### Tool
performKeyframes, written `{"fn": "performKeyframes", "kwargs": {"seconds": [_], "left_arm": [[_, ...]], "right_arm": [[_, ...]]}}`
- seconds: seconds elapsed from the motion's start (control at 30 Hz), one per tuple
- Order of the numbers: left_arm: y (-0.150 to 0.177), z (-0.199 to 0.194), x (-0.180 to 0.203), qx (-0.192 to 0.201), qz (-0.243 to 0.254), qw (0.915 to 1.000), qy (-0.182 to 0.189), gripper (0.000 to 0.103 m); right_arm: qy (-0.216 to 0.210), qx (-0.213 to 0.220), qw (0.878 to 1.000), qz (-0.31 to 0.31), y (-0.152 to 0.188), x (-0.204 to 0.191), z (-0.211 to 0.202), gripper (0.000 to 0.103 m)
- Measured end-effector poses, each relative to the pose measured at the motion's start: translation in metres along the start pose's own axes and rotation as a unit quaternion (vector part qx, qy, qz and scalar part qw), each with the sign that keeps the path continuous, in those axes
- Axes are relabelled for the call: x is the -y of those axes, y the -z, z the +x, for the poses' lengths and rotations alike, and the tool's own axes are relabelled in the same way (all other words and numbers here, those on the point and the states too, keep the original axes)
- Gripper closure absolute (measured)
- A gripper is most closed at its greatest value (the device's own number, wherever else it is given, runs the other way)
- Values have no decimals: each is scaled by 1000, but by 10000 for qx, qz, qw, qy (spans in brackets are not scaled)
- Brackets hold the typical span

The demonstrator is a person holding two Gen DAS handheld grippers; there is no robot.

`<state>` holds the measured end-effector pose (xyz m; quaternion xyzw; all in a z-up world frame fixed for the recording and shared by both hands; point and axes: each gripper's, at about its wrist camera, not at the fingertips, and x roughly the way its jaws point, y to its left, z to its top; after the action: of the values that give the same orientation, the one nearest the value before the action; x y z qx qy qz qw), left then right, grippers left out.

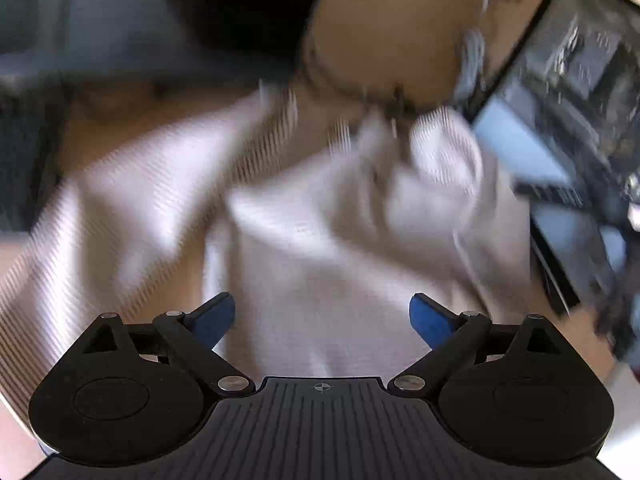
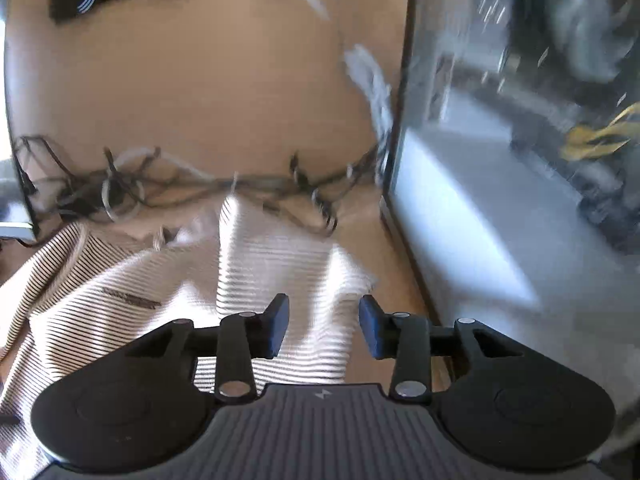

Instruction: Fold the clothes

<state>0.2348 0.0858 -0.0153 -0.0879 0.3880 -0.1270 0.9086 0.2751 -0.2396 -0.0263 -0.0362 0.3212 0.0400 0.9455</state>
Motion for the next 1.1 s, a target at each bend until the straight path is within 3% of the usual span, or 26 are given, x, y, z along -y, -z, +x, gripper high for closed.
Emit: {"fn": "performKeyframes", "kwargs": {"seconds": [0.1,0.2,0.27,0.3,0.4,0.43,0.5,0.67,0.73,0.77,0.87,1.0,1.1], "left_arm": [[-23,4,2,482,634,9951,-585,5],[-40,28,-1,628,1033,9875,-1015,6],[-45,47,-3,626,1225,9836,-1166,18],[-46,56,-2,592,1355,9811,-1250,31],[-43,79,1,458,1700,9749,-1365,44],[-41,83,1,461,1783,9720,-1458,59],[-37,90,-1,510,1908,9652,-1715,73],[-37,83,-20,631,1640,9643,-1981,75],[-35,84,-28,638,1599,9579,-2296,85],[-36,86,-37,600,1444,9585,-2382,84],[-40,81,-62,544,788,9723,-2133,76],[-38,68,-60,603,744,9776,-1876,67],[-31,49,-56,577,524,9845,-1568,53]], "right_arm": [[-204,278,9994,-22,1,-3,-23,58],[-550,142,9984,-69,18,-19,-30,55],[-706,-65,9974,-119,34,-33,-30,55],[-807,-183,9965,-113,43,-39,-30,55],[-1220,-586,9907,-102,67,-54,-24,55],[-1337,-718,9883,-147,74,-59,-21,55],[-1363,-912,9861,-284,85,-66,-8,52],[-1488,-1173,9794,-695,96,-63,-21,52],[-1513,-1220,9780,-754,100,-58,-26,52],[-1503,-1224,9779,-777,101,-56,-28,52],[-1442,-1190,9795,-752,102,-56,-29,47],[-1448,-1181,9793,-773,102,-62,-27,39],[-1318,-1148,9827,-610,99,-56,-29,39]]}}
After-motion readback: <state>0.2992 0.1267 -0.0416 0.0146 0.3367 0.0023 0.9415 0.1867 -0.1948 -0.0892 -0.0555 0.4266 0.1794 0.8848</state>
